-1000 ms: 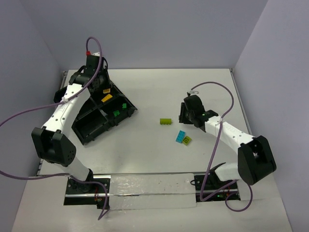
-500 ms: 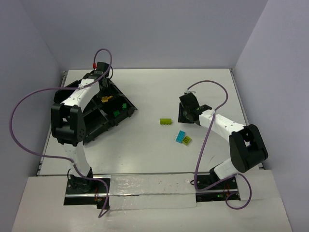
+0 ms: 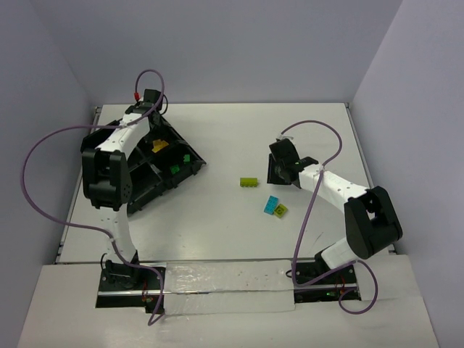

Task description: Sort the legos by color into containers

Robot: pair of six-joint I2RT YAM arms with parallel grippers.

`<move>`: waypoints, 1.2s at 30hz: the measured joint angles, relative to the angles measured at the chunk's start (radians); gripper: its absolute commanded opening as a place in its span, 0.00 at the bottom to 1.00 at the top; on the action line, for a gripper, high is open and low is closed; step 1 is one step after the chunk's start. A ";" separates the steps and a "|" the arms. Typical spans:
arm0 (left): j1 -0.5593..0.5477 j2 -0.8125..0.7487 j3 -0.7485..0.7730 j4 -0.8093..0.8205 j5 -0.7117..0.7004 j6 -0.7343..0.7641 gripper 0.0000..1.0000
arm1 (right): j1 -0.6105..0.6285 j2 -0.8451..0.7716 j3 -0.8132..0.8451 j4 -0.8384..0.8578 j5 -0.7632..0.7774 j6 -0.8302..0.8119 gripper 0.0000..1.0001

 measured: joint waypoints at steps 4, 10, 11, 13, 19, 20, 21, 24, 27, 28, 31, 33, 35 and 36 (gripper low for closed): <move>0.000 0.037 0.050 -0.012 0.004 -0.021 0.99 | 0.000 0.000 0.002 0.000 -0.009 -0.003 0.13; 0.001 0.012 0.042 -0.035 0.031 -0.024 0.99 | 0.000 0.000 0.002 0.000 -0.018 -0.007 0.14; 0.001 -0.005 0.032 -0.039 0.030 -0.024 0.99 | 0.000 0.000 0.002 0.001 -0.019 -0.008 0.14; 0.001 -0.053 -0.007 -0.046 0.025 -0.024 0.99 | 0.000 0.000 0.002 0.001 -0.021 -0.009 0.14; 0.004 -0.241 -0.192 -0.073 -0.006 -0.024 0.99 | 0.000 0.000 0.002 0.002 -0.024 -0.013 0.15; 0.007 -0.265 -0.224 -0.072 -0.008 -0.025 0.99 | 0.000 0.000 0.002 0.002 -0.024 -0.014 0.15; 0.010 -0.285 -0.254 -0.071 -0.007 -0.025 0.99 | 0.000 0.000 0.002 0.002 -0.025 -0.014 0.15; 0.038 -0.309 -0.339 -0.047 0.035 -0.027 0.99 | 0.000 0.000 0.002 0.002 -0.025 -0.016 0.15; 0.076 -0.318 -0.396 -0.004 0.072 -0.023 0.99 | 0.000 -0.001 0.002 0.002 -0.025 -0.018 0.15; 0.091 -0.327 -0.406 0.017 0.099 -0.023 0.99 | 0.000 -0.002 0.002 0.002 -0.026 -0.018 0.15; 0.116 -0.338 -0.421 0.068 0.189 -0.023 0.99 | 0.000 -0.011 0.002 0.002 -0.029 -0.018 0.16; 0.118 -0.338 -0.421 0.115 0.265 -0.023 0.99 | 0.000 -0.018 0.001 0.002 -0.029 -0.018 0.16; 0.117 -0.336 -0.426 0.172 0.350 -0.026 0.98 | 0.000 -0.026 0.001 0.002 -0.029 -0.018 0.16; 0.117 -0.334 -0.429 0.198 0.389 -0.030 0.98 | 0.000 -0.030 0.000 0.002 -0.029 -0.017 0.16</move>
